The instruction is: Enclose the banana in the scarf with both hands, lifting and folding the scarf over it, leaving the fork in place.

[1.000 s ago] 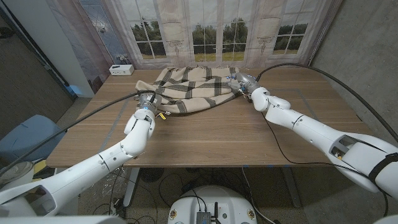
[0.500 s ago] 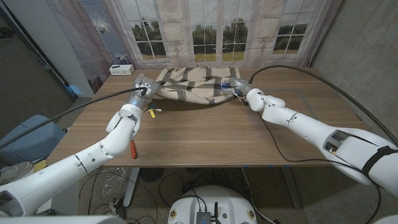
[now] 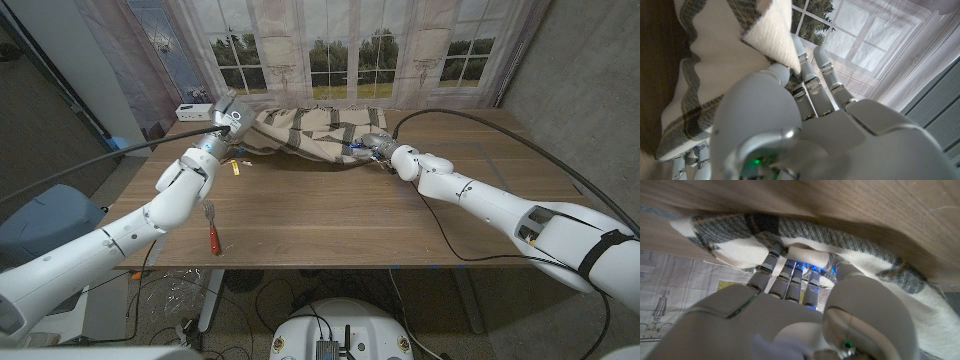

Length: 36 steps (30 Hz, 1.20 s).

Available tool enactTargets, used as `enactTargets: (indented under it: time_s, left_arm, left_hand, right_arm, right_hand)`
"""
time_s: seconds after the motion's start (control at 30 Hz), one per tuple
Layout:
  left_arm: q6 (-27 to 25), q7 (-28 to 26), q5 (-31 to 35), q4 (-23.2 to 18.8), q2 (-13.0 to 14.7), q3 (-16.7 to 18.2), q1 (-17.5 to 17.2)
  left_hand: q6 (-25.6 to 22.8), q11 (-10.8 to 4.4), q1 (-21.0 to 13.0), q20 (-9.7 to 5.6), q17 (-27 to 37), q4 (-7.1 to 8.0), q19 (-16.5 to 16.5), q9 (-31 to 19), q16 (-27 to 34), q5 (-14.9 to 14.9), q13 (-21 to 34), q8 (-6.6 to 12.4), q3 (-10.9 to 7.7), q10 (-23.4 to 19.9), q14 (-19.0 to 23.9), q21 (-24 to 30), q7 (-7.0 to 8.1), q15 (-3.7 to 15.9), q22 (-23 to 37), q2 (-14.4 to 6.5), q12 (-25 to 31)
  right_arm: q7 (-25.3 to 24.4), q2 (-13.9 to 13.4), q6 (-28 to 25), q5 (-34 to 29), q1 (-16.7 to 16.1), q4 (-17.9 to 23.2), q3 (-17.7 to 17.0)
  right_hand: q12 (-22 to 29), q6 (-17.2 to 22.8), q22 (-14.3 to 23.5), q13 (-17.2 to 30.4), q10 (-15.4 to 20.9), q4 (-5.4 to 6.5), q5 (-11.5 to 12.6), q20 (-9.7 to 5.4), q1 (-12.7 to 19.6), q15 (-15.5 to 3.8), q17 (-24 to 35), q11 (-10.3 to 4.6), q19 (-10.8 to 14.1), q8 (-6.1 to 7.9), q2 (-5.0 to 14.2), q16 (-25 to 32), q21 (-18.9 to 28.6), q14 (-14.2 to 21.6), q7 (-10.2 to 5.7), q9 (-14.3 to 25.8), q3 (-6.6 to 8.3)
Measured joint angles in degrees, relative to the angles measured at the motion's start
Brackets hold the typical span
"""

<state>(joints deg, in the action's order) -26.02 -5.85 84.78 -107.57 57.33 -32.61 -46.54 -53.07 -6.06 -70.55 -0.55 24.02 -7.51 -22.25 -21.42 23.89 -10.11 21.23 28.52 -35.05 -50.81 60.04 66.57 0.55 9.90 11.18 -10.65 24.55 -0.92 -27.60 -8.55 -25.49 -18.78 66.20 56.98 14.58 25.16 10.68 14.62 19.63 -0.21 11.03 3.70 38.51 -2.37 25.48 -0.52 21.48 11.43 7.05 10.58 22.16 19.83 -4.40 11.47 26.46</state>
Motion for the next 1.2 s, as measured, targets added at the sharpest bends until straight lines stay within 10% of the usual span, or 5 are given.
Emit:
enactTargets:
  time_s: [1.2]
  left_arm:
    - [19.6, -25.6, 4.8, 25.0, -9.1, -15.1, 31.1]
  left_hand:
    - [0.9, -1.13, 0.3, -1.0, 1.4, 0.18, 1.6, 0.2, -1.5, 0.0, 8.9, 0.34, -0.17, 1.1, -0.7, 1.3, 1.31, 0.02, -0.5, 0.3, 0.5]
  right_arm:
    - [6.1, -4.6, -3.5, -7.0, -2.8, 7.8, 2.4]
  right_hand:
    - [-0.9, -0.9, -0.2, -0.3, 0.0, -0.2, 0.0, -0.07, -1.3, -0.03, -1.1, 0.0, -0.1, -0.23, -0.02, 0.5, -0.7, 0.0, 0.3, -0.1, -0.22]
